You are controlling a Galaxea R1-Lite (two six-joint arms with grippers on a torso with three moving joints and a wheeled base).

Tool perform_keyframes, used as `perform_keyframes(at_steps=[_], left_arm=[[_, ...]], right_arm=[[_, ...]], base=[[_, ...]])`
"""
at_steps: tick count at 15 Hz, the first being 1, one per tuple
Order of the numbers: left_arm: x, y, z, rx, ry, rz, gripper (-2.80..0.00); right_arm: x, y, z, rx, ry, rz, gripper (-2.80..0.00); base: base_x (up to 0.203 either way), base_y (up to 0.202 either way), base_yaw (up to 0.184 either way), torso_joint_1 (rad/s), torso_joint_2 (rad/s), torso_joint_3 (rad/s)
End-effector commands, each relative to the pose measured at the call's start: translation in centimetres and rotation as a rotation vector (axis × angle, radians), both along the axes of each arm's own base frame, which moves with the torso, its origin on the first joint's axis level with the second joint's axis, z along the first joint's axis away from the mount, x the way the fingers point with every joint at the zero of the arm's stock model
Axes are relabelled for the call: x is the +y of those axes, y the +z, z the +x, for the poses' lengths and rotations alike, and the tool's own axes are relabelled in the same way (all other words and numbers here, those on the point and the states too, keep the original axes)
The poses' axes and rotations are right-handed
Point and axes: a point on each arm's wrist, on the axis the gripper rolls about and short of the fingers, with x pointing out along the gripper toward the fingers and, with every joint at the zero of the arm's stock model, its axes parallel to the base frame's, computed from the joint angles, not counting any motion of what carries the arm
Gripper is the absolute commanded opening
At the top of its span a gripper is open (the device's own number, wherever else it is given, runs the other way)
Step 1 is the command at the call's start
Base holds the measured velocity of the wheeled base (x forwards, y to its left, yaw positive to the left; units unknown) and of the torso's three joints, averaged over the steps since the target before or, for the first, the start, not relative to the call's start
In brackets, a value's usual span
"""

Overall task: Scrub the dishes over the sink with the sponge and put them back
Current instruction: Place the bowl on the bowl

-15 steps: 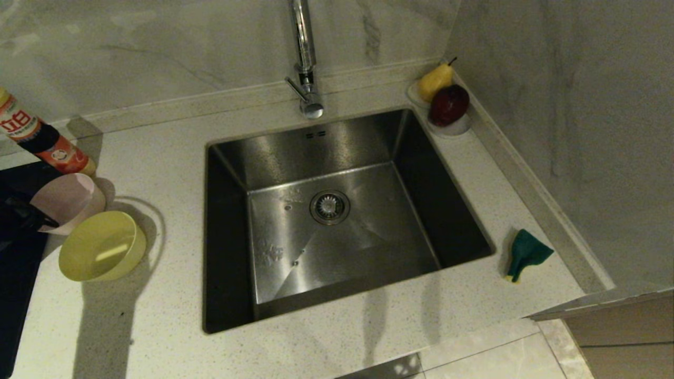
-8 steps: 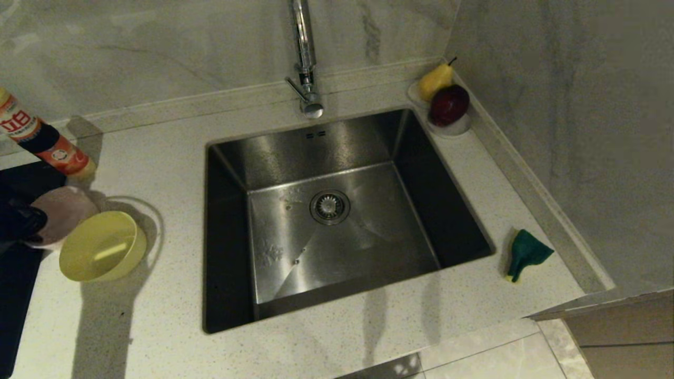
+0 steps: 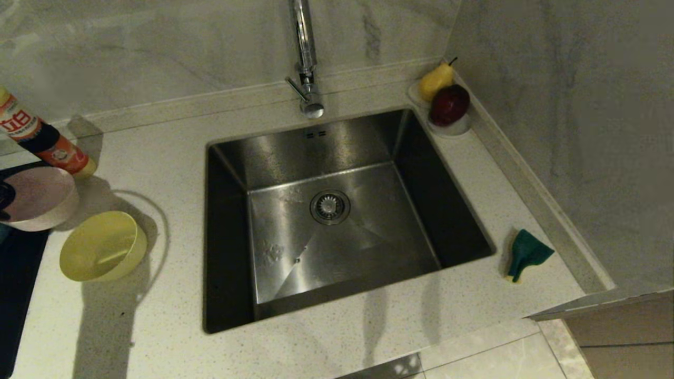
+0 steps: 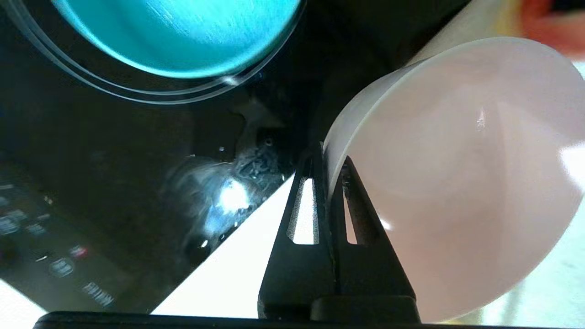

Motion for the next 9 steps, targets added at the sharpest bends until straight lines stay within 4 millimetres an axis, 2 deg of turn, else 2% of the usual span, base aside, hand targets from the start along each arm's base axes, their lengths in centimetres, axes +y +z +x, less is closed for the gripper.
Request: perform_keyframes(at_steps=[1, 2, 5, 7, 9], left_arm=[[-1.4, 3.1, -2.1, -0.049, 0.002, 0.034, -2.8], [-2.0, 4.3, -2.9, -0.064, -0.005, 0.04, -2.8], [-3.8, 5.6, -4.9, -0.084, -0.086, -0.014, -2.8], [-5.4, 5.3, -5.8, -0.064, -0.182, -0.103, -2.8], [-6.6, 4.2, -5.5, -0.023, -0.231, -0.14, -2.8]], right_arm=[[0.0, 0.0, 0.0, 0.001, -0.001, -0.001, -2.8], [0.0, 0.0, 0.0, 0.0, 0.0, -0.001, -2.8], [0.0, 0.0, 0.0, 0.001, -0.001, -0.001, -2.8], [0.0, 0.0, 0.0, 0.001, -0.001, -0.001, -2.8], [0.0, 0.0, 0.0, 0.001, -0.001, -0.001, -2.8]], base=[[0.0, 0.0, 0.0, 0.0, 0.0, 0.0], [0.0, 0.0, 0.0, 0.0, 0.0, 0.0], [0.0, 0.0, 0.0, 0.0, 0.0, 0.0], [0.0, 0.0, 0.0, 0.0, 0.0, 0.0], [0.0, 0.0, 0.0, 0.0, 0.0, 0.0]])
